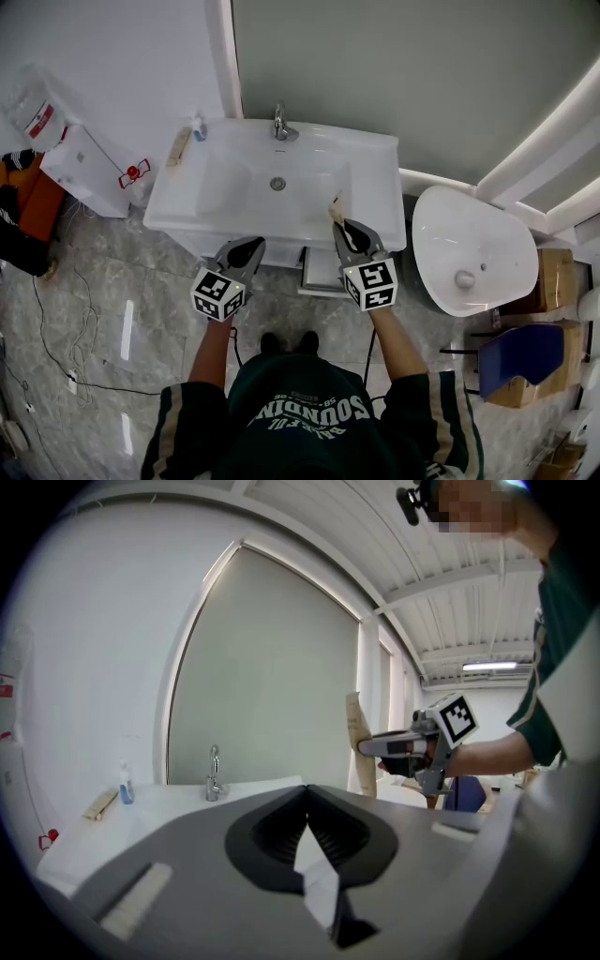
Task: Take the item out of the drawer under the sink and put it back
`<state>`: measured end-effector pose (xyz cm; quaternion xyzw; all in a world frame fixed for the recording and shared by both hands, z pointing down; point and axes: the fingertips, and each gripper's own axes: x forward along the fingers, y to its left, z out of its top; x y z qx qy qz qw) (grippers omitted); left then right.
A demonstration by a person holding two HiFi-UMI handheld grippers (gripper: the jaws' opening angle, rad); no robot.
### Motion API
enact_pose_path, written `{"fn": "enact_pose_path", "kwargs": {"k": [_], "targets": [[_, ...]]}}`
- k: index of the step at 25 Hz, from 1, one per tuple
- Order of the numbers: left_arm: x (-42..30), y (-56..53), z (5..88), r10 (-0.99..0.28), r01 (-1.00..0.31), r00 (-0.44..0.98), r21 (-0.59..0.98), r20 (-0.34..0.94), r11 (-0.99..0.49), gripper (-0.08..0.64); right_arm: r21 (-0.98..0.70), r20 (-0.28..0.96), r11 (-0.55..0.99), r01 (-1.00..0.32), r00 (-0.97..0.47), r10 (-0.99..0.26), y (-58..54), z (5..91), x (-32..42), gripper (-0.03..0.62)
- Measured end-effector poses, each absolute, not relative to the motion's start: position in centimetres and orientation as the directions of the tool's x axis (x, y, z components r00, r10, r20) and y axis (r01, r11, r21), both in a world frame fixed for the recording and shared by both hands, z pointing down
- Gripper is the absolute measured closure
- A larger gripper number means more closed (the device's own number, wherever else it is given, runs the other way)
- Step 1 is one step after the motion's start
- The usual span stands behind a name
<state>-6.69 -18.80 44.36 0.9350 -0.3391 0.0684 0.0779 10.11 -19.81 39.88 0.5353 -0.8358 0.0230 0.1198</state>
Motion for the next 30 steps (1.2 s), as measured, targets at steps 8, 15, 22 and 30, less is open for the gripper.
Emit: {"fn": "enact_pose_path", "kwargs": {"k": [8,15,22,30], "targets": [[-6.2,-18.3,44.8,-0.615,-0.639,0.765,0.106,0.191,-0.761,0.511,0.082,0.229,0.425,-0.902,-0.398,-0.888,-19.2,40.2,10.4,0.56],[-5.5,-17.9,46.1,-0.601,-0.632,0.77,0.131,0.214,-0.764,0.511,0.069,0.271,0.424,-0.903,-0.392,-0.879,-19.0,42.2,11.0,0.558],[-4.7,-16.9,48.9,-0.581,-0.629,0.772,0.172,0.258,-0.758,0.511,0.051,0.343,0.439,-0.897,-0.398,-0.851,-17.8,46.3,11.4,0.558],[-4.4,-15.6,52.4,-0.567,-0.635,0.767,0.224,0.301,-0.74,0.511,0.018,0.461,0.475,-0.88,-0.414,-0.785,-15.6,52.4,11.0,0.558]]}}
